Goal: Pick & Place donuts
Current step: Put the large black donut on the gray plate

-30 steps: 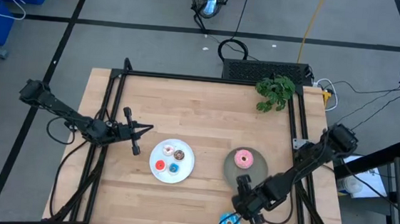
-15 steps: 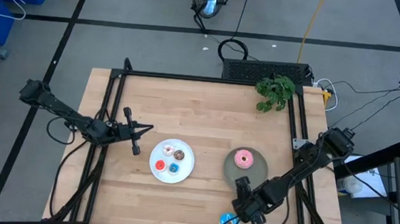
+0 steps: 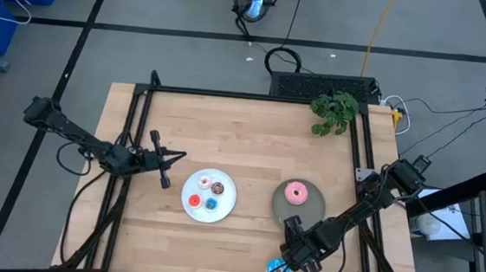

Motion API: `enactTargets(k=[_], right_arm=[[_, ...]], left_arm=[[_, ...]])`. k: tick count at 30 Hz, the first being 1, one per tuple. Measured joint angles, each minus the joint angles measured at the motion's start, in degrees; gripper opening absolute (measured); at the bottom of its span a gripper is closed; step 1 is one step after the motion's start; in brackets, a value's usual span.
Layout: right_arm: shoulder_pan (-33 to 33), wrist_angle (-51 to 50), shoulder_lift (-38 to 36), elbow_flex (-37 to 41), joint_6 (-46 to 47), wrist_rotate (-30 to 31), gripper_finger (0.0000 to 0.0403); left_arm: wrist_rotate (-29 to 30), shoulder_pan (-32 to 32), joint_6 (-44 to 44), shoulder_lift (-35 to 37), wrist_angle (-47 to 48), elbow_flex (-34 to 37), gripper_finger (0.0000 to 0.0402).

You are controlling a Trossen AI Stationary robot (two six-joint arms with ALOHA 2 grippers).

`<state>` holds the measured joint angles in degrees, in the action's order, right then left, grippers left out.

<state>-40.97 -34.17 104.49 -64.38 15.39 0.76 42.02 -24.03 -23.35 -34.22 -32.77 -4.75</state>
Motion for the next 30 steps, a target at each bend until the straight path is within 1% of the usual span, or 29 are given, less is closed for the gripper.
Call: enactTargets(k=[3,6,10,12,13,15,17,19,22,26,30], right_arm=[[0.0,0.1,-0.1,0.0,1.8,-0.1,0.0159],[0.0,0.0,-1.0,0.2,3.4,-0.7,0.011],[0.4,0.1,-4.1,-0.2,5.5,-1.1,0.0045],[0.4,0.2,-6.3,-1.0,5.8,-1.0,0.002],[0.5,0.1,-7.4,-1.6,5.6,-0.9,0.0014],[0.5,-1.1,-9.7,-2.8,4.7,0.0,0.0011],[0.6,-3.5,-12.1,-4.6,4.5,2.2,0.0019],[1.1,-7.4,-14.4,-6.8,4.6,4.1,0.0029],[2.4,-15.5,-17.0,-9.5,6.5,6.6,0.0031],[5.6,-23.5,-19.9,-10.2,11.3,6.7,0.0019],[9.0,-29.6,-20.1,-9.9,13.9,6.8,0.0016]], left_arm=[[0.0,0.0,0.0,0.0,0.0,0.0,0.0017],[0.0,0.0,0.0,0.0,0.0,0.0,0.0017],[-0.2,0.0,0.1,0.0,0.0,0.0,0.0017],[-0.2,0.0,0.1,0.0,0.0,0.0,0.0017],[-0.2,0.0,0.1,0.0,0.0,0.0,0.0017],[-0.2,0.0,0.2,0.0,0.0,0.0,0.0017],[-0.2,0.0,0.3,0.0,0.0,0.0,0.0017],[-0.2,0.0,0.3,0.0,-0.1,0.0,0.0017],[-0.2,0.0,0.3,0.0,-0.3,0.0,0.0017],[-0.2,0.0,0.3,0.0,-0.3,0.0,0.0017],[-0.2,0.0,0.3,0.0,-0.3,0.0,0.0017]])
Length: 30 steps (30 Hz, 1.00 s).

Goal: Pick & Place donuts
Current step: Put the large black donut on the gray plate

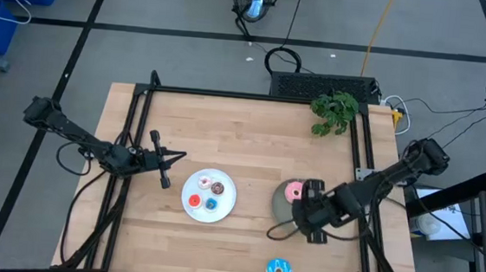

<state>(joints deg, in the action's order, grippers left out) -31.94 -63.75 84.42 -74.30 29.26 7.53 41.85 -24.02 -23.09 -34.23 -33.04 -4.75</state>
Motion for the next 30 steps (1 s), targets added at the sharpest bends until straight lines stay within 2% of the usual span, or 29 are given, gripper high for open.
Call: enactTargets(k=[11,18,24,30], right_arm=[[4.4,0.9,-0.1,9.3,-2.8,-3.1,0.0018],[7.1,7.3,0.0,18.6,-3.9,-3.4,0.0023],[9.7,9.5,-0.1,22.7,-4.0,-3.8,0.0019],[10.7,17.2,-0.1,26.0,-4.6,-6.9,0.0019]], left_arm=[[0.0,0.0,-0.2,0.0,0.0,0.0,0.0017],[0.0,0.0,-0.1,0.0,-0.1,0.0,0.0017],[0.0,0.0,-0.1,0.0,-0.1,0.0,0.0017],[0.0,0.0,-0.1,0.0,-0.1,0.0,0.0017]])
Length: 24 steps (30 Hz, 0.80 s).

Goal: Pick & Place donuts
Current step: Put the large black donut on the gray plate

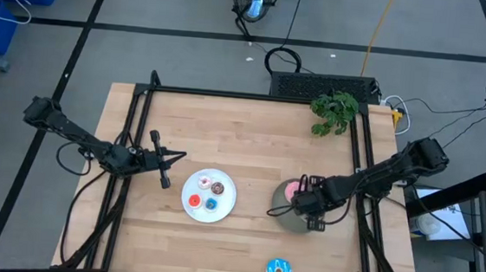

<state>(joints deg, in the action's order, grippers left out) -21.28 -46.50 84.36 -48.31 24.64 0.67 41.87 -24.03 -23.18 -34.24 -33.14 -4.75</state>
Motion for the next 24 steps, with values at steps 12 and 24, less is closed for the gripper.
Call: enactTargets(k=[12,24], right_arm=[[0.0,-0.8,0.0,1.3,0.1,-0.6,0.0038],[0.4,-2.9,-0.6,1.3,1.7,-0.7,0.0163]], left_arm=[[0.0,0.0,0.1,0.0,0.0,0.0,0.0017],[0.0,0.0,0.8,0.0,-0.1,0.0,0.0017]])
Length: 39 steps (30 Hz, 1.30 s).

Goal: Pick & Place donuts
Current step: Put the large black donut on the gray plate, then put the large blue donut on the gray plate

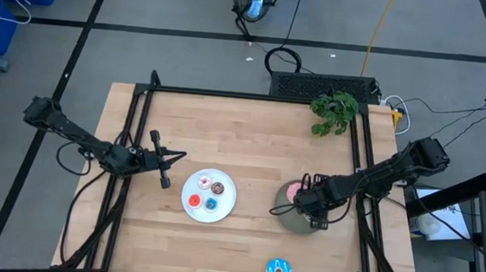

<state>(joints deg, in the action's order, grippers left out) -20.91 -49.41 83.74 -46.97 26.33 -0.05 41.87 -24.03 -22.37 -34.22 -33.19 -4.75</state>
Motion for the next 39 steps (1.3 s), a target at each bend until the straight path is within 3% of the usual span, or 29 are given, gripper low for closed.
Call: enactTargets(k=[8,17,23,33,39], right_arm=[[0.0,-1.6,-0.2,-2.5,-0.3,0.0,0.0215],[0.0,-3.2,-0.2,-4.0,-2.2,-1.3,0.0239],[0.0,-4.9,-0.2,-4.0,-2.8,-5.9,0.0232],[0.0,-7.0,-0.2,-4.0,0.1,-6.9,0.0202],[0.5,-11.1,-0.2,-5.0,1.9,-7.6,0.0205]], left_arm=[[-0.5,0.0,0.2,0.0,0.0,0.0,0.0017],[-0.7,0.0,0.1,0.0,0.0,0.0,0.0017],[-0.7,0.0,0.1,0.0,0.0,0.0,0.0017],[-0.7,0.0,0.1,0.0,0.0,0.0,0.0017],[-0.7,0.0,0.1,0.0,0.0,0.0,0.0017]])
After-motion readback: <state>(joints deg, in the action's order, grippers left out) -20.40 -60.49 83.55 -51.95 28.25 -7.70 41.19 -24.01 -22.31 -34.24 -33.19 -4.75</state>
